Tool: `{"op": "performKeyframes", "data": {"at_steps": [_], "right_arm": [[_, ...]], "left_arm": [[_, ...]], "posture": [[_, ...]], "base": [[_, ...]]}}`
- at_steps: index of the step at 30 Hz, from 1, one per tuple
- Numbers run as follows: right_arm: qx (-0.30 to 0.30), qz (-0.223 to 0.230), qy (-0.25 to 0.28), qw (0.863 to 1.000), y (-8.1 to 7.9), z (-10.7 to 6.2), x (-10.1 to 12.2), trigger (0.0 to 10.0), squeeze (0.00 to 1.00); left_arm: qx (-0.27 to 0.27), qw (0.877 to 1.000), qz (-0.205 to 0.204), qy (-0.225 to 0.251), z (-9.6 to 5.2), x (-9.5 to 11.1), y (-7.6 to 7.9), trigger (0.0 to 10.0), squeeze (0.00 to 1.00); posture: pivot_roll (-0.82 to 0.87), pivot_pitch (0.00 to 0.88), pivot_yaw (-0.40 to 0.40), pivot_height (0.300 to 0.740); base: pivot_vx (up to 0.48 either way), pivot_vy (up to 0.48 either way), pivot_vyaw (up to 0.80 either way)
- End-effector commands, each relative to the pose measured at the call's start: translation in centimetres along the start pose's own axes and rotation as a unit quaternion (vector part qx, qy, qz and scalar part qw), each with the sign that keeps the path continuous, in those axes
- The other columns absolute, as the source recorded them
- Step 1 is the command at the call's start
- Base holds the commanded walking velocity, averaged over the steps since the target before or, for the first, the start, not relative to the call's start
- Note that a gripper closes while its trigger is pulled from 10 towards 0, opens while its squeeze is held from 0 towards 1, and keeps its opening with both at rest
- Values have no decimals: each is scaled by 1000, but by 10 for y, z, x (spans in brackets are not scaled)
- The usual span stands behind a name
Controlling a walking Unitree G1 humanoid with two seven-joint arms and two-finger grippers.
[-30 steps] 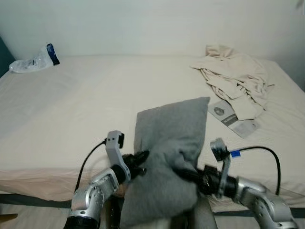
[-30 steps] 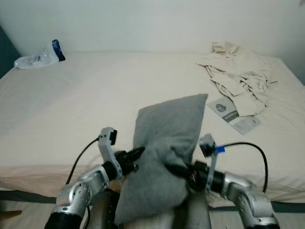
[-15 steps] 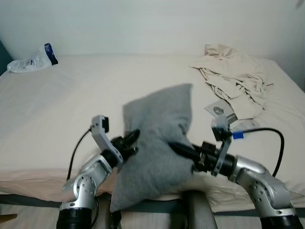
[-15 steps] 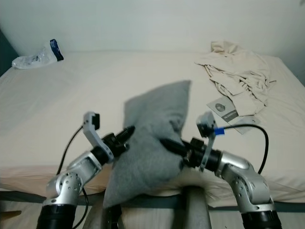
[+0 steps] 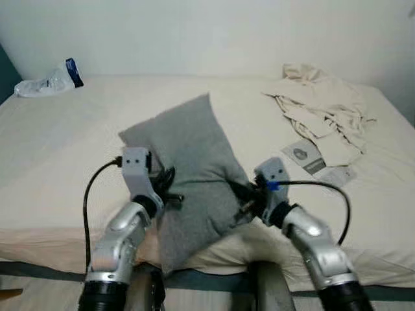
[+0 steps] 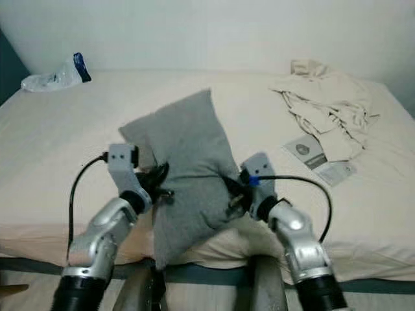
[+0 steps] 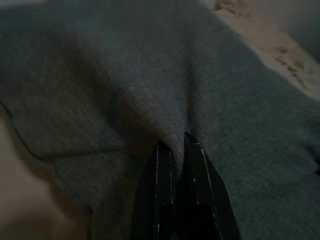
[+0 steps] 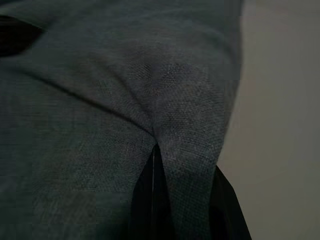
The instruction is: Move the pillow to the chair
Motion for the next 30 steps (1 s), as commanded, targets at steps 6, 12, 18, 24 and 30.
{"op": "performKeyframes", "data": {"at_steps": [6,12,18,24,30], "right_arm": [[-83,-37,46,995,-4,8,1,10000,0],[-109,-18,76,991,-8,7,-2,10000,0],[-116,11,95,989,-8,6,2,10000,0],[-126,10,91,988,-6,7,-2,10000,0],[-125,7,90,988,-8,7,-4,10000,0]], "left_arm": [[28,999,38,-1,-5,-10,3,10000,0],[53,995,89,-7,-6,-14,-1,10000,0],[79,992,95,2,-8,-13,-9,10000,0],[86,992,95,8,-11,-14,-7,10000,0],[89,991,95,7,-11,-16,-5,10000,0]], "posture": [[19,99,30,567],[21,100,28,567],[23,102,20,582],[20,106,15,607],[20,110,9,632]], "base": [[0,0,0],[0,0,0],[0,0,0],[0,0,0],[0,0,0]]}}
Point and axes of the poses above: a point about 5 cm out from each wrist's last joint towards the gripper, its own z axis pointing out of the wrist towards the gripper, its own x axis along the axis of the wrist's last joint, y = z × x, the point moved 3 cm from there along z, pointing out of the wrist towards the gripper, and after that the axes turned 12 degrees about z, right-handed, at the moved point
